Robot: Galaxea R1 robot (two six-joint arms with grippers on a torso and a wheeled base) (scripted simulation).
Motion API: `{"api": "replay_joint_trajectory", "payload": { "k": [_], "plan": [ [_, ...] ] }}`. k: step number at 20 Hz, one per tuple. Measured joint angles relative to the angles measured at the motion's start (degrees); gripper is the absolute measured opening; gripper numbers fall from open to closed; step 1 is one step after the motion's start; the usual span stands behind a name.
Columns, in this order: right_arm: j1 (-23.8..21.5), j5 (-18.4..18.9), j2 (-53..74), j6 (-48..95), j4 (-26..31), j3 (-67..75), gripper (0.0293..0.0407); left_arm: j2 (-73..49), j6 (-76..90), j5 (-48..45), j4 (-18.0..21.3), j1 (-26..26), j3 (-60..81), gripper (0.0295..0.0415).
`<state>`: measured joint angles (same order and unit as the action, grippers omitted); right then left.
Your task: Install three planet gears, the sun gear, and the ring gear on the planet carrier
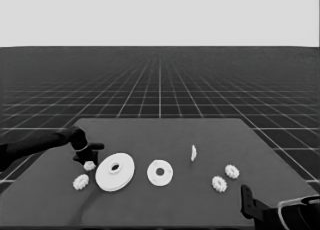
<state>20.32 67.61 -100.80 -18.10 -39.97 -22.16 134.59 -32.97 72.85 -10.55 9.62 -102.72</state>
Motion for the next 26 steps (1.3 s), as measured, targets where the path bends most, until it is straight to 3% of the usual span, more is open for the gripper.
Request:
{"api": "replay_joint_trajectory", "payload": {
  "k": [2,4,6,12,13,14,17,22,24,26],
  "plan": [
    [0.0,0.0,0.0,0.0,0.0,0.0,0.0385,0.0,0.0,0.0,0.0,0.0,0.0,0.0312],
    [0.0,0.0,0.0,0.0,0.0,0.0,0.0385,-3.7,-2.6,6.2,3.0,-6.6,7.2,0.0313],
    [0.0,0.0,0.0,0.0,0.0,0.0,0.0385,-4.4,-2.9,8.3,4.5,-9.4,8.4,0.0313],
    [0.0,0.0,0.0,0.0,0.0,0.0,0.0385,-4.5,-2.9,9.4,5.3,-10.7,8.6,0.0313],
    [0.0,0.0,0.0,0.0,0.0,0.0,0.0385,0.0,-25.8,11.9,2.2,-10.8,19.9,0.0313],
    [0.0,0.0,0.0,0.0,0.0,0.0,0.0385,13.9,-37.2,13.8,1.4,-10.9,21.1,0.0313],
    [0.0,0.0,0.0,0.0,0.0,0.0,0.0385,35.1,-38.4,14.1,2.0,-10.9,4.6,0.0313],
    [0.0,0.0,0.0,0.0,0.0,0.0,0.0385,40.3,-36.0,13.8,2.3,-10.8,-3.0,0.0313],
    [0.0,0.0,0.0,0.0,0.0,0.0,0.0385,41.7,-33.8,11.4,-2.6,-5.4,-7.1,0.0313],
    [0.0,0.0,0.0,0.0,0.0,0.0,0.0385,42.4,-32.6,10.3,-4.1,-3.4,-9.3,0.0313]
  ]
}}
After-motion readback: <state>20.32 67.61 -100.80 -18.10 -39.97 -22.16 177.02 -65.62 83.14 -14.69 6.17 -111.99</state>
